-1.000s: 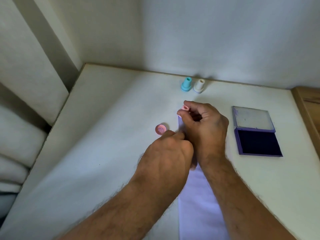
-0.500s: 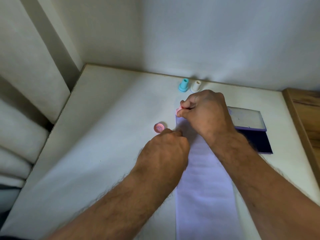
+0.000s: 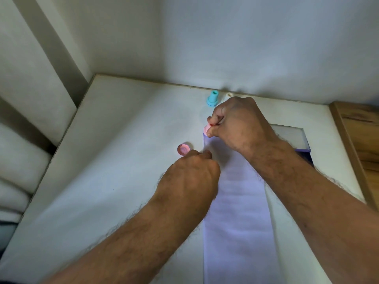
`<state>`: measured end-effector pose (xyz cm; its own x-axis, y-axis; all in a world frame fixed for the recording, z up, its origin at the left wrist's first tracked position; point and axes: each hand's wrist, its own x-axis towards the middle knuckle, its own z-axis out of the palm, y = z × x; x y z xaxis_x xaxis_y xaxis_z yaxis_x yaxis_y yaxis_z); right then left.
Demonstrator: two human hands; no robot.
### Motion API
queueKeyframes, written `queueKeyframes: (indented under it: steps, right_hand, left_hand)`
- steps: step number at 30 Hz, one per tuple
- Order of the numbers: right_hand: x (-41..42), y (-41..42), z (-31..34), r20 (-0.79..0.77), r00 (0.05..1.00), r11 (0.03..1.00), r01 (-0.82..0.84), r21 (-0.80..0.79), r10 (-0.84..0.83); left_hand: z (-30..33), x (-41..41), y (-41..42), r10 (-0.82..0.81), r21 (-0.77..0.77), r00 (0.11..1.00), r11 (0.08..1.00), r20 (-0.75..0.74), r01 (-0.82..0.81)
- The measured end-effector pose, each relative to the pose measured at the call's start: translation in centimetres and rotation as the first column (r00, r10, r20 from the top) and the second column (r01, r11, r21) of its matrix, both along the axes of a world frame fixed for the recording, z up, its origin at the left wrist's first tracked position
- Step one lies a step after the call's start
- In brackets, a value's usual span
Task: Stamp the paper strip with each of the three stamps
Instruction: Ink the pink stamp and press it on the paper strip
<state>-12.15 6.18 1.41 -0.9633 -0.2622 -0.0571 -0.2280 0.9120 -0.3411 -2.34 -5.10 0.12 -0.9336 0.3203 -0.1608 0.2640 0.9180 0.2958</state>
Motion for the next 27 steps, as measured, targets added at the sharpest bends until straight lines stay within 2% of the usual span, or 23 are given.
queueKeyframes:
  steps: [3, 13, 17, 22, 23, 24, 25, 27]
  right_hand:
    - [0.0, 0.2, 0.0, -0.051, 0.996, 0.994, -0.073, 0.080, 0.077]
    - [-0.2, 0.2, 0.1, -0.063, 0.991, 0.988, -0.115, 0.105, 0.122]
    - [0.3, 0.4, -0.7, -0.071, 0.997, 0.999, -0.039, 0.004, 0.039]
    - [2.4, 0.3, -2.8, -0.029, 0.979, 0.942, 0.187, -0.277, -0.203]
    - [2.9, 0.3, -2.9, -0.035, 0.964, 0.904, 0.235, -0.356, -0.264]
    - [3.4, 0.4, -2.8, -0.016, 0.938, 0.827, 0.298, -0.476, -0.347]
    - [4.0, 0.5, -2.5, 0.036, 0.901, 0.710, 0.365, -0.603, -0.432]
    - [5.1, 0.8, -1.7, 0.246, 0.809, 0.395, 0.495, -0.774, -0.533]
  left_hand:
    - [-0.1, 0.0, 0.0, -0.012, -0.012, 1.000, 1.000, -0.002, 0.012]
    - [0.1, -0.1, 0.1, -0.023, -0.040, 1.000, 0.999, 0.009, 0.023]
    - [0.3, -0.4, 0.2, -0.028, -0.045, 0.999, 0.999, 0.044, 0.030]
    - [0.2, -0.3, 0.1, -0.032, -0.061, 0.999, 0.998, 0.009, 0.033]
    - [0.1, -0.4, 0.1, -0.031, -0.062, 1.000, 0.998, 0.000, 0.031]
    - [0.0, -0.4, 0.1, -0.034, -0.069, 0.999, 0.997, -0.014, 0.033]
    - [-0.2, -0.4, 0.1, -0.036, -0.078, 0.999, 0.996, -0.032, 0.034]
    - [-0.4, -0.4, 0.1, -0.044, -0.095, 0.998, 0.995, -0.047, 0.039]
